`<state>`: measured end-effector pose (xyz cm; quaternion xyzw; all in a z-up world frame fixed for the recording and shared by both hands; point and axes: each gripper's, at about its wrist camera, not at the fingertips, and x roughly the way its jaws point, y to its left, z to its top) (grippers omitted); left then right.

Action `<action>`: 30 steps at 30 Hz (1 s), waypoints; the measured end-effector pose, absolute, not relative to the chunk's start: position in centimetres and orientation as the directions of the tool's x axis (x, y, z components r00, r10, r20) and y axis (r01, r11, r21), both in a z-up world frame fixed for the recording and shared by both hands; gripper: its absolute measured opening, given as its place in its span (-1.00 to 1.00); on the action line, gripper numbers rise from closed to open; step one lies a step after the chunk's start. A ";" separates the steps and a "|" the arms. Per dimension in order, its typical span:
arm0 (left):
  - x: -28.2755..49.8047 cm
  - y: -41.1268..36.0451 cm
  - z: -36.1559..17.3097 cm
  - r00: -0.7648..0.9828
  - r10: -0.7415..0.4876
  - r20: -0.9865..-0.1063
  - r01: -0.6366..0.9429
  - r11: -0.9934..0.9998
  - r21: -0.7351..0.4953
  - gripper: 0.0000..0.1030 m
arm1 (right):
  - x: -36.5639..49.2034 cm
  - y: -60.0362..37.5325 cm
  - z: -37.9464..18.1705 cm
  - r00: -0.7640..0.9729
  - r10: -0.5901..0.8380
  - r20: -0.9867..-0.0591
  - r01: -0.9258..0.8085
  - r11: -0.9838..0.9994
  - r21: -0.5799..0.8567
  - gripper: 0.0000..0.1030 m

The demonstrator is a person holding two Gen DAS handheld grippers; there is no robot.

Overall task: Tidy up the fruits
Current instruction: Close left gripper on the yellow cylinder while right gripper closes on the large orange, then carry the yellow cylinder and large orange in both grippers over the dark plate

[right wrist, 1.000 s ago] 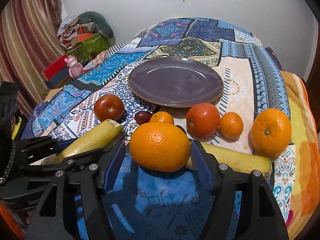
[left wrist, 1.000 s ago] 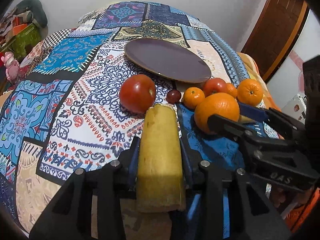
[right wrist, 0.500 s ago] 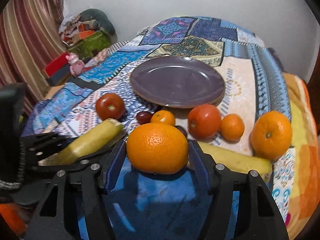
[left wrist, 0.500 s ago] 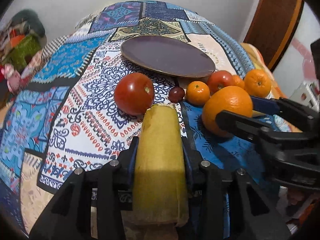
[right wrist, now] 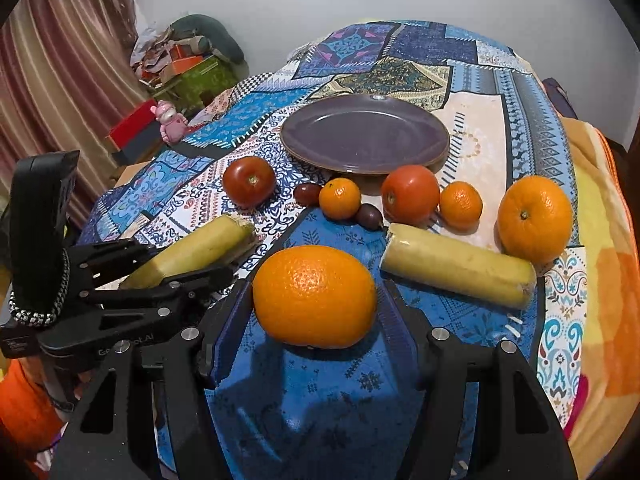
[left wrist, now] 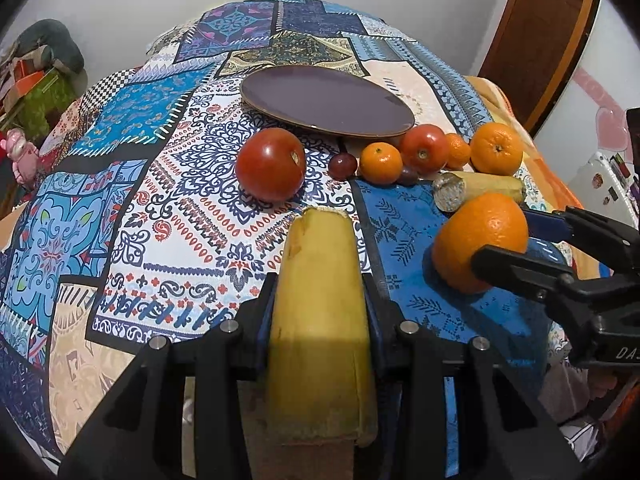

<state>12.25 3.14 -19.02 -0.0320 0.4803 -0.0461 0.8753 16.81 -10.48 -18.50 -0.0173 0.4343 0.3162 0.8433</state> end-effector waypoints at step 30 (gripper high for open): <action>12.2 2.5 -15.5 0.568 -0.096 -0.817 0.078 0.995 -0.062 -0.26 | 17.3 -10.7 -17.1 0.459 0.543 -0.703 -0.538 0.800 0.266 0.21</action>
